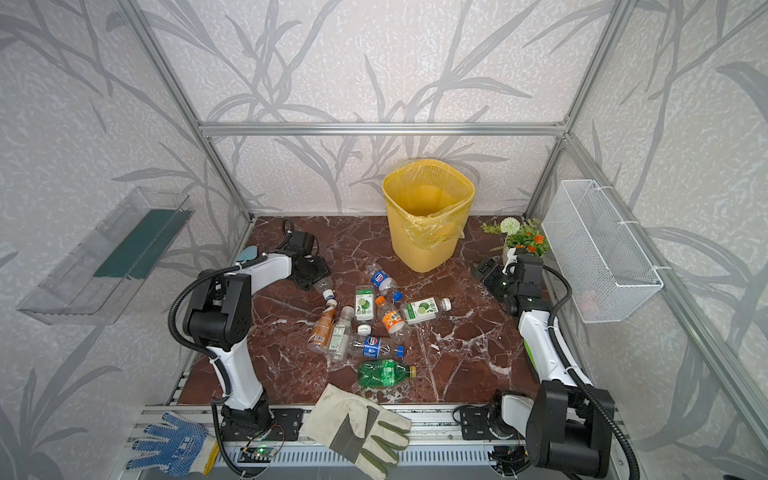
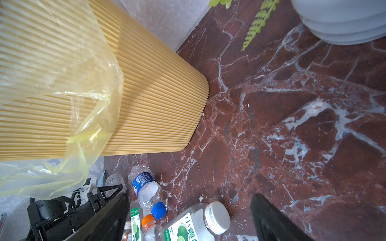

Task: Throw the plastic bottles in the bin
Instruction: 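Lift the clear bottle over the yellow bin and open the left gripper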

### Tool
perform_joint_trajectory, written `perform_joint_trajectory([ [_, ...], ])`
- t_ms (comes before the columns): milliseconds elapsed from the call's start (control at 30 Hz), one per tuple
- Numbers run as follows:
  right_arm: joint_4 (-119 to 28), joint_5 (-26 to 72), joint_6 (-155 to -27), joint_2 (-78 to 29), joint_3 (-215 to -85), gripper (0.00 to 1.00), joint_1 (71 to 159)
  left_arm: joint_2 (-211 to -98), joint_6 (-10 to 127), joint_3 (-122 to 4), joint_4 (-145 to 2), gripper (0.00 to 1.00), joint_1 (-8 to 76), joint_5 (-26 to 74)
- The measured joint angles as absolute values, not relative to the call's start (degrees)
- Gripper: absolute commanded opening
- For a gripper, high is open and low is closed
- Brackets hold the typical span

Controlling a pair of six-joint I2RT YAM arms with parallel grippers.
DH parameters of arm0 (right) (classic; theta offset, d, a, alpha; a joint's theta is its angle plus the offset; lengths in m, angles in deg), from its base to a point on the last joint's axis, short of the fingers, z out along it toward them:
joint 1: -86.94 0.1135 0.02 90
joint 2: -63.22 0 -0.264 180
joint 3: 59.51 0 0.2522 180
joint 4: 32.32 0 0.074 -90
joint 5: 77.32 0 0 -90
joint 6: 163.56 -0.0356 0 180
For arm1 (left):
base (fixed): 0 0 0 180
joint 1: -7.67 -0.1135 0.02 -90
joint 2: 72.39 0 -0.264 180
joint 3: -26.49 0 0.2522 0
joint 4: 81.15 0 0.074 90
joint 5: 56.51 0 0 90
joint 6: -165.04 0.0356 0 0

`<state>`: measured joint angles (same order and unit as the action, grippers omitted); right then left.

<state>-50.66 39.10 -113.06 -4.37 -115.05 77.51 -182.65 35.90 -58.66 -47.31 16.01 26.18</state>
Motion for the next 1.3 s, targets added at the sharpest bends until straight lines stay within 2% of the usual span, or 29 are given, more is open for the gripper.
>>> perform_joint_trajectory([
  [333,-50.83,38.66,-112.71,-4.24,-115.05,0.9,77.51,-177.07,36.08,-51.5,-50.33,0.55,13.54,25.94],
  [533,-50.35,38.7,-112.97,-4.26,-114.39,0.89,77.51,-176.88,36.54,-57.88,-48.93,0.54,12.8,23.09],
  [667,-50.2,38.7,-113.13,-4.26,-113.93,0.89,77.51,-178.27,36.45,-78.58,-46.33,0.57,14.24,17.98],
  [800,-49.19,38.99,-113.41,-4.39,-113.25,0.89,77.51,-185.27,36.45,-113.68,-45.1,0.8,19.66,11.97],
  [867,-48.69,39.31,-113.91,-4.85,-112.95,0.9,77.51,-189.9,36.82,-129.9,-44.47,0.99,23.38,8.34],
  [967,-48.01,39.79,-114.26,-5.53,-112.34,0.9,77.53,-196.59,36.78,-148.12,-41.8,0.99,28.01,3.1],
  [1067,-47.86,40.17,-114.26,-5.75,-112.18,0.9,77.62,-201.97,37.5,-156.93,-36.51,0.99,29.24,-0.51],
  [1200,-47.88,40.19,-113.96,-5.64,-112.18,0.9,77.64,-204.17,40.91,-152.21,-27.64,0.99,26.77,-0.38],
  [1300,-47.88,40.21,-113.94,-5.62,-112.18,0.9,77.68,-200.07,43.14,-137.5,-26.44,0.99,24.25,1.3],
])
